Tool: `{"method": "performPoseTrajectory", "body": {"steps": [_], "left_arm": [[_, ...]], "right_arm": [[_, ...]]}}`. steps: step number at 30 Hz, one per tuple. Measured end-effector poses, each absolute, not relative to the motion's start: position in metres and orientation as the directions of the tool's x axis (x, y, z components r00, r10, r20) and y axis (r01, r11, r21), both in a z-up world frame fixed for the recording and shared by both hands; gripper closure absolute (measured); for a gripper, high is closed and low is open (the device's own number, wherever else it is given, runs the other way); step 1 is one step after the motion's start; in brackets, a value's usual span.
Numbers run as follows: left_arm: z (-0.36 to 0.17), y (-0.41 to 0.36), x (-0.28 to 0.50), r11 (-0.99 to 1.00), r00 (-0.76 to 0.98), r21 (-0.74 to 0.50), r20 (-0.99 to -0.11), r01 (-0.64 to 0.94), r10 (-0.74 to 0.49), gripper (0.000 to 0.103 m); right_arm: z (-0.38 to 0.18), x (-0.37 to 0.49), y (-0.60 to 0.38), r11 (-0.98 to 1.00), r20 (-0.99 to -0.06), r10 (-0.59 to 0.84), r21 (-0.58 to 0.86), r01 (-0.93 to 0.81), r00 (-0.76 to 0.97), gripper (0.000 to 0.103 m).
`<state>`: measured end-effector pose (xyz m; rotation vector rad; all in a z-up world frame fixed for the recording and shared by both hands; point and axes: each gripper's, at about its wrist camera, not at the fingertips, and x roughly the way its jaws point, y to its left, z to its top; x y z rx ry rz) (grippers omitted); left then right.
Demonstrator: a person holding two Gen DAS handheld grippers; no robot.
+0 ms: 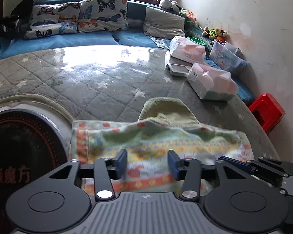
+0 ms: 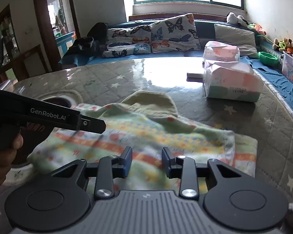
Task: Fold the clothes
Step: 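Smooth the folded cloth flat with both grippers and release it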
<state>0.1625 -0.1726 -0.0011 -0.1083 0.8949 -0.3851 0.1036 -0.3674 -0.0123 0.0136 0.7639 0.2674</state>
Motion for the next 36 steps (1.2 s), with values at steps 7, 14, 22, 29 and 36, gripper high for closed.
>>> {"method": "performPoseTrajectory", "body": {"steps": [7,14,22,29,36], "left_arm": [[-0.001,-0.172,0.134,0.937,0.584,-0.2,-0.738,0.288,-0.337,0.034],[-0.004,-0.171,0.109,0.945,0.61,-0.142,-0.734,0.294,-0.3,0.019],[-0.009,-0.161,0.092,0.953,0.62,-0.129,-0.734,0.274,-0.278,0.008],[-0.014,-0.156,0.084,0.958,0.623,-0.108,-0.739,0.266,-0.256,0.005],[-0.013,-0.15,0.075,0.959,0.619,-0.121,-0.741,0.255,-0.258,0.0]], "right_arm": [[-0.013,0.08,-0.36,0.966,-0.686,0.237,0.088,-0.245,0.688,0.069],[-0.015,0.058,-0.358,0.973,-0.677,0.211,0.075,-0.219,0.705,0.068],[-0.014,0.045,-0.356,0.978,-0.669,0.188,0.058,-0.202,0.719,0.068],[-0.015,0.039,-0.352,0.98,-0.674,0.171,0.039,-0.196,0.719,0.068],[-0.012,0.033,-0.348,0.981,-0.681,0.146,0.009,-0.191,0.718,0.061]]}}
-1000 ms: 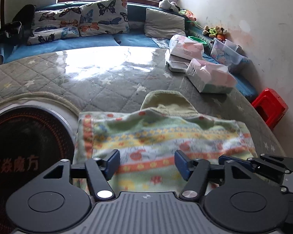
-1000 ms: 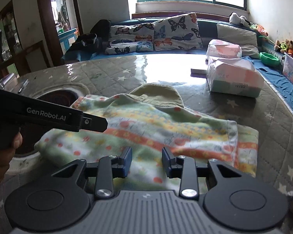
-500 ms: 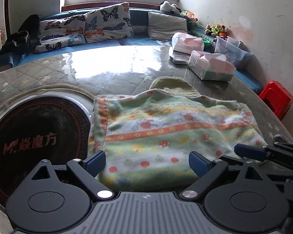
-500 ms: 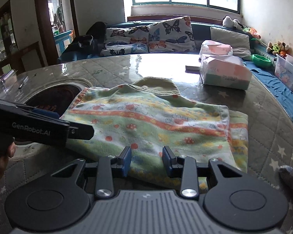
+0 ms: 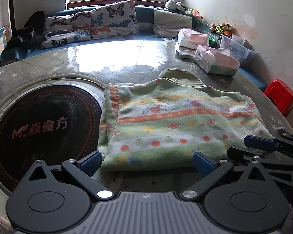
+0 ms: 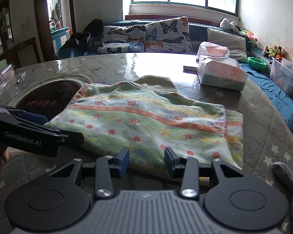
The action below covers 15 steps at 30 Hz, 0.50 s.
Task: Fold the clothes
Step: 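Smooth the folded cloth flat with both grippers and release it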
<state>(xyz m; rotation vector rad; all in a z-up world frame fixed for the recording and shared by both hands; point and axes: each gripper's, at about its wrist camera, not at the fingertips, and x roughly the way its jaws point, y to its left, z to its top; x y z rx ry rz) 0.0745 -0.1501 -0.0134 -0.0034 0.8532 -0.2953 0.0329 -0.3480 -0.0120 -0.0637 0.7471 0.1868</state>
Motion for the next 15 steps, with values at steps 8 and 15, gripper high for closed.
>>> {"method": "performPoseTrajectory", "body": {"steps": [8,15], "left_arm": [[-0.012,-0.148,0.059,0.957,0.614,-0.115,-0.745,0.266,-0.26,0.0],[-0.011,-0.146,0.048,0.958,0.613,-0.11,-0.747,0.266,-0.256,0.0]], "right_arm": [[-0.011,0.022,-0.346,0.984,-0.679,0.134,0.003,-0.18,0.722,0.057],[-0.013,0.011,-0.345,0.987,-0.679,0.127,0.012,-0.162,0.723,0.048]]}}
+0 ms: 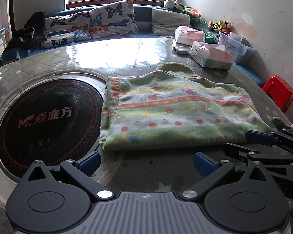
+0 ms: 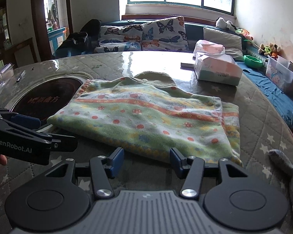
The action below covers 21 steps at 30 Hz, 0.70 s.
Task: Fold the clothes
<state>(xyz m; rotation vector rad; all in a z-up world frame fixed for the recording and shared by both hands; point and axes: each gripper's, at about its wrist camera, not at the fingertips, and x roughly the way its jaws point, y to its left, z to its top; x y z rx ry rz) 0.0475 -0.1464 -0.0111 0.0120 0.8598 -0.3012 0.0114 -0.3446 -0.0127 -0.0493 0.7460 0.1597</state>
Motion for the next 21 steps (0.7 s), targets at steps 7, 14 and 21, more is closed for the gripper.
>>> {"method": "performPoseTrajectory", "body": {"steps": [7,14,21], "left_arm": [[-0.01,-0.142,0.038,0.962,0.62,-0.093,-0.748,0.255,-0.237,0.0],[-0.008,-0.141,0.025,0.964,0.63,-0.083,-0.742,0.252,-0.228,0.0],[-0.006,-0.142,0.011,0.964,0.64,-0.078,-0.734,0.255,-0.229,0.0]], "right_arm": [[-0.015,0.0,-0.343,0.988,-0.676,0.122,0.015,-0.152,0.727,0.043],[-0.014,-0.011,-0.342,0.99,-0.669,0.116,0.017,-0.141,0.734,0.042],[-0.012,-0.026,-0.34,0.991,-0.656,0.111,0.013,-0.135,0.747,0.035]]}}
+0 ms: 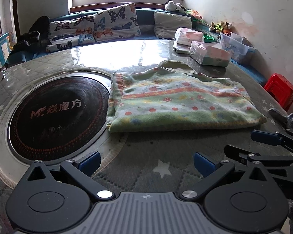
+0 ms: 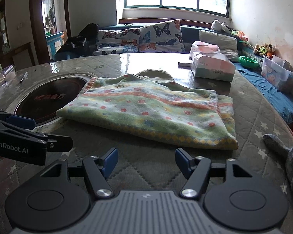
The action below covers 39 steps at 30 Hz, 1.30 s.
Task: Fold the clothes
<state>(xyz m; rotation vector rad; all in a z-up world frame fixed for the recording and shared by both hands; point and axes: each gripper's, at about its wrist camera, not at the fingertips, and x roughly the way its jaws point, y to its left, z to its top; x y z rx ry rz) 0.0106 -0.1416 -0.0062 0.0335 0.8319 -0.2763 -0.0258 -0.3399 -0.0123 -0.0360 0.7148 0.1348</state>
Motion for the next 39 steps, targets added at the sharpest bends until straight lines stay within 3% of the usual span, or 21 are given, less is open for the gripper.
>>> {"method": "performPoseTrajectory", "body": {"steps": [7,17,26,39], "left_arm": [[-0.007,-0.143,-0.003,0.961,0.642,-0.082,-0.729,0.265,-0.239,0.0],[-0.008,-0.139,-0.019,0.96,0.654,-0.086,-0.716,0.266,-0.245,0.0],[-0.01,-0.136,-0.032,0.96,0.664,-0.088,-0.705,0.264,-0.247,0.0],[-0.012,-0.14,-0.043,0.96,0.675,-0.064,-0.699,0.272,-0.238,0.0]], "right_arm": [[-0.011,-0.037,-0.339,0.993,-0.642,0.097,0.007,-0.121,0.761,0.022],[-0.01,-0.053,-0.34,0.996,-0.617,0.069,-0.005,-0.092,0.784,0.014],[-0.013,-0.065,-0.339,0.998,-0.595,0.021,-0.033,-0.051,0.804,0.0],[-0.012,-0.075,-0.341,0.998,-0.562,-0.013,-0.063,-0.027,0.827,0.0]]}}
